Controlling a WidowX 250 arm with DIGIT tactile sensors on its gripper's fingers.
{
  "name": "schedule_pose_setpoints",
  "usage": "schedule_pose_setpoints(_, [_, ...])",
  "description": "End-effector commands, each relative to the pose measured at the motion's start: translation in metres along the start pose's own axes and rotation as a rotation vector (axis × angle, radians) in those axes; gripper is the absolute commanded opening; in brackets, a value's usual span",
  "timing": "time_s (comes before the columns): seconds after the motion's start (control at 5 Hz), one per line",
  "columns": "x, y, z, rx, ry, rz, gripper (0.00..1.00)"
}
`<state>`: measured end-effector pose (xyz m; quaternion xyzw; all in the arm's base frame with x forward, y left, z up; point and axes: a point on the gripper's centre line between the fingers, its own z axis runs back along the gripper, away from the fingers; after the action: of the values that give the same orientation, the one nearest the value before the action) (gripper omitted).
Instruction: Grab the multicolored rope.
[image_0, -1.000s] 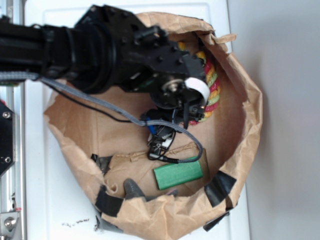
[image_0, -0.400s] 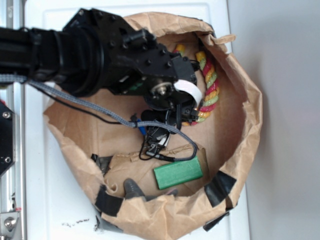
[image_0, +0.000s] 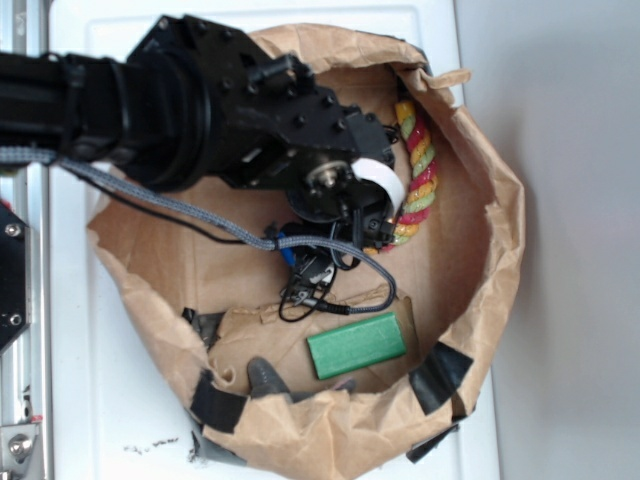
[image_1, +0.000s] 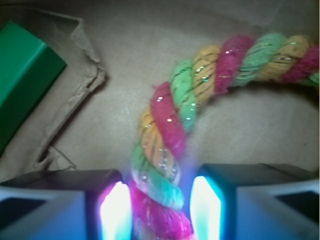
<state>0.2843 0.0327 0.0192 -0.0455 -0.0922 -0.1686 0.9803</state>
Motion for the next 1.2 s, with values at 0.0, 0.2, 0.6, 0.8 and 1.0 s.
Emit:
schedule_pose_setpoints(0.0, [0.004, -0.001, 0.009, -0.009, -0.027, -0.003, 0.0])
schedule_pose_setpoints(0.2, [0.004, 0.0, 0.013, -0.016, -0.033, 0.005, 0.0])
schedule_pose_setpoints(0.6, [0.004, -0.001, 0.062, -0.105, -0.026, 0.037, 0.0])
schedule_pose_setpoints(0.8, [-0.001, -0.008, 0.096, -0.13, -0.043, 0.07, 0.0])
schedule_pose_setpoints(1.0, [-0.005, -0.007, 0.12, -0.152, -0.04, 0.082, 0.0])
